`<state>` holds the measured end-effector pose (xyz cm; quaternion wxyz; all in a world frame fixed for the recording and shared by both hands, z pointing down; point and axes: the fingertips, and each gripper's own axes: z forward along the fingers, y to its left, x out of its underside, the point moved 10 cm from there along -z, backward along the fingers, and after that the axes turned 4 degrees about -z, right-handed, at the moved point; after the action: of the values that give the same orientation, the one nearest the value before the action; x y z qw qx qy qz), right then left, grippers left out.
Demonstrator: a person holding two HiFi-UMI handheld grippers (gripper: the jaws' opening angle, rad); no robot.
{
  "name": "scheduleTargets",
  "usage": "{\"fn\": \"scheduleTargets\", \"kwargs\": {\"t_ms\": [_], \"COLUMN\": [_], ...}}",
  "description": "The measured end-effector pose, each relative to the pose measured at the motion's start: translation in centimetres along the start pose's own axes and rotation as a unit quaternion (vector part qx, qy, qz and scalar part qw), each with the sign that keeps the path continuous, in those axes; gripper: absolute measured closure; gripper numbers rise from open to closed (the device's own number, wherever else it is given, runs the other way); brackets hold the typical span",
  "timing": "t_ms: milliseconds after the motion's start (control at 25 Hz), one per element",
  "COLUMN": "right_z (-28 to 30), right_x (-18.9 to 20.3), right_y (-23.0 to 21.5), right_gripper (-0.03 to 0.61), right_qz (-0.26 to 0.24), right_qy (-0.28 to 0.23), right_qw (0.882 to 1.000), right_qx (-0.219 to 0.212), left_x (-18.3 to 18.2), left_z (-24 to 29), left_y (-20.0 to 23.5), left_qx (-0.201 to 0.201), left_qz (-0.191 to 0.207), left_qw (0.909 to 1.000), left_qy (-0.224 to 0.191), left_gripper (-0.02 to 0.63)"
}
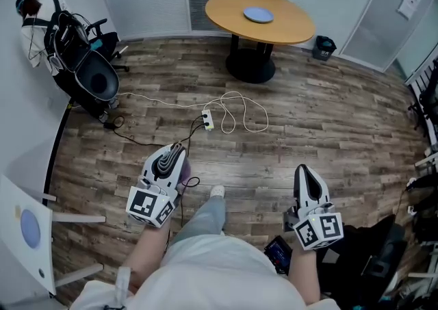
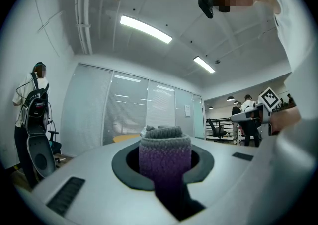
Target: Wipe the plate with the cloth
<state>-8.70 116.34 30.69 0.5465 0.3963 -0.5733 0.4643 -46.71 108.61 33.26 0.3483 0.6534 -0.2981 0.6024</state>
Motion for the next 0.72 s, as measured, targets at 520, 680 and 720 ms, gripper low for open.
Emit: {"fn": "scheduleTargets", "kwargs": {"t_ms": [520, 680, 720], "right_z": [9.9, 14.0, 15.0], "right_x": [-0.6, -0.6, -0.7], "right_y": [-5.0, -6.0, -6.3], "right_gripper": [0.558, 0.558, 0.558], "right_qz": [-0.005, 0.001, 0.002], "right_qy": [0.013, 0.014, 0.012], "right_qw": [1.0, 1.0, 1.0], "right_qx": [0.013, 0.008, 0.007], "left_x": [0.1, 0.0, -0.1], "left_z": [11.9, 15.3, 16.1], "left_y": [5.1, 7.3, 7.9], "left_qx": [0.009, 0.008, 0.007], "left_qz": [-0.004, -0.005, -0.005], "left_qw": [0.9999, 0.9999, 0.9999], "left_qy": [-0.008, -0.006, -0.005], "left_gripper": [0.531, 0.531, 0.531]}}
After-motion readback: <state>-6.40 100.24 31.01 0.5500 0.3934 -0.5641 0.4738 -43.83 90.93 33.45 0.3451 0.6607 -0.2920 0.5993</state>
